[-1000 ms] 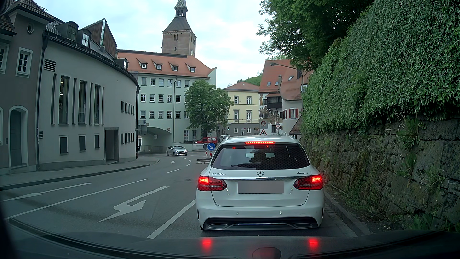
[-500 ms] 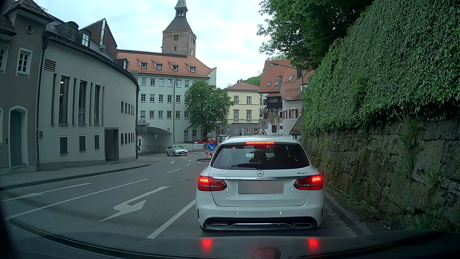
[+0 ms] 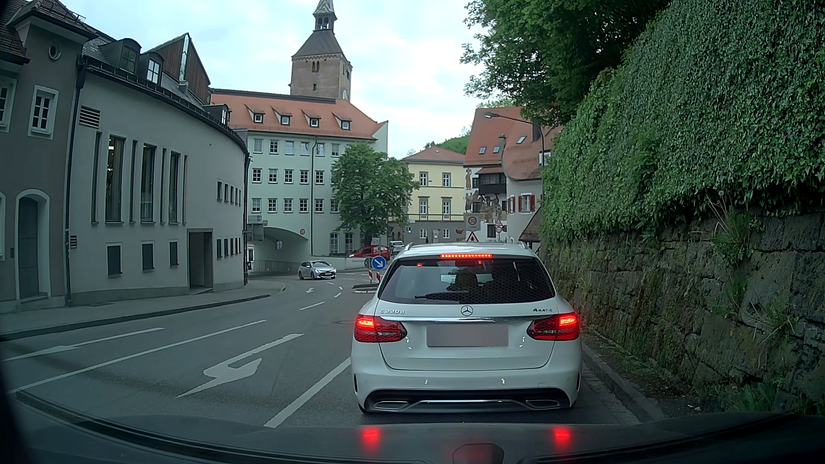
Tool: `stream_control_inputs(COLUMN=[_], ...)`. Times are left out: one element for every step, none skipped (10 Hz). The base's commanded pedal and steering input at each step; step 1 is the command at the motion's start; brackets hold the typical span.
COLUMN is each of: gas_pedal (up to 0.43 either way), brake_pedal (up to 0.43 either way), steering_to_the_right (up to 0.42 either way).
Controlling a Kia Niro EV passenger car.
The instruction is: Follow the waypoints while adhering to traffic rules and regulations
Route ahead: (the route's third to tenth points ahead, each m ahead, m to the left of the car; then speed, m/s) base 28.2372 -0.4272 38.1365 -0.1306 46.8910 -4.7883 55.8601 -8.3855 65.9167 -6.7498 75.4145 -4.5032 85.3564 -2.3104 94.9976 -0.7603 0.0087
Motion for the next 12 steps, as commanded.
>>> stream_control_inputs(gas_pedal=[0.0, 0.0, 0.0, 0.0, 0.0, 0.0, 0.0, 0.0, 0.0, 0.0, 0.0, 0.0], brake_pedal=[0.207, 0.207, 0.207, 0.207, 0.207, 0.207, 0.207, 0.207, 0.207, 0.201, 0.207, 0.207], steering_to_the_right=[0.043, 0.043, 0.043, 0.043, 0.043, 0.043, 0.043, 0.043, 0.043, 0.043, 0.043, 0.043])
